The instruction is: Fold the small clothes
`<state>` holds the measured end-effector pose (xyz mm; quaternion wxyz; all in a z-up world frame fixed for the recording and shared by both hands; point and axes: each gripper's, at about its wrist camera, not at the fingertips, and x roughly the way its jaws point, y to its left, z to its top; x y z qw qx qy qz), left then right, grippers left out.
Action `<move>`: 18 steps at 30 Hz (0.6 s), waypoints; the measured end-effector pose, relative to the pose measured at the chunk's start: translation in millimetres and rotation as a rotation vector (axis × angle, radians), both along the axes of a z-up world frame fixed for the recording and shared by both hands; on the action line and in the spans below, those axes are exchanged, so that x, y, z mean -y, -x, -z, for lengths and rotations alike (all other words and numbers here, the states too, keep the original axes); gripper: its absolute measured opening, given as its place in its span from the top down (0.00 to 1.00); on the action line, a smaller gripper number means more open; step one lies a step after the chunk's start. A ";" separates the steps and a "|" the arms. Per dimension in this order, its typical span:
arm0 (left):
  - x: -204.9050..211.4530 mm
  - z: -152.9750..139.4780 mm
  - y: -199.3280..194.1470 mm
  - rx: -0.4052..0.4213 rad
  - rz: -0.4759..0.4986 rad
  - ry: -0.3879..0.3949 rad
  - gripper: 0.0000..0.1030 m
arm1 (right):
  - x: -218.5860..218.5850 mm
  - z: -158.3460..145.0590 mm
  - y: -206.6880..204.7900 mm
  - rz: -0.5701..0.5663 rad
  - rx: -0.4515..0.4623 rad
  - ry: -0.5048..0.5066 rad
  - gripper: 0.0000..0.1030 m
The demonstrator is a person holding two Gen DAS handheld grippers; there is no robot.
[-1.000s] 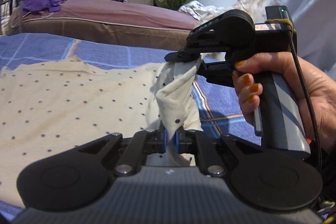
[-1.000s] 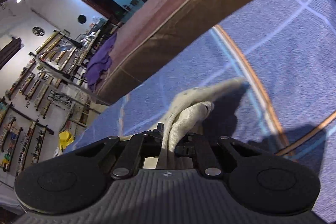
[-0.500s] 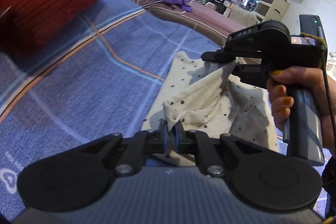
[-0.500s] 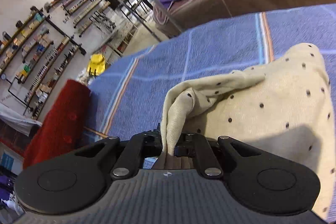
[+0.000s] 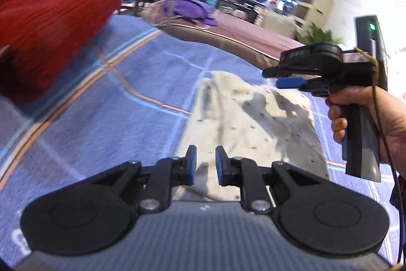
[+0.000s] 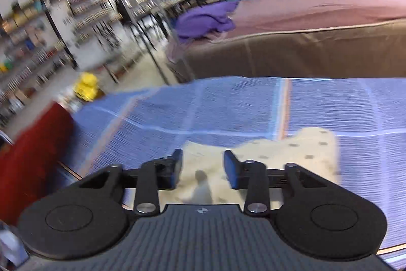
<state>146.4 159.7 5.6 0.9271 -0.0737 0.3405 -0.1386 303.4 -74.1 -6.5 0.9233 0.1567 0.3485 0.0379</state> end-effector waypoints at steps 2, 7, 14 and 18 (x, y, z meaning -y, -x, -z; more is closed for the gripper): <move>18.7 4.5 -4.8 0.000 0.037 -0.061 0.85 | 6.7 11.2 9.7 -0.033 -0.013 0.035 0.53; 20.2 29.4 -5.2 -0.094 -0.055 -0.239 0.79 | 3.2 37.2 42.0 -0.146 -0.057 0.187 0.54; -24.6 31.6 24.3 -0.146 -0.068 -0.133 0.68 | 31.9 37.9 88.3 -0.078 0.007 0.194 0.23; -59.5 25.2 26.3 -0.179 -0.098 0.207 0.30 | 58.2 27.2 107.6 0.002 0.069 0.123 0.00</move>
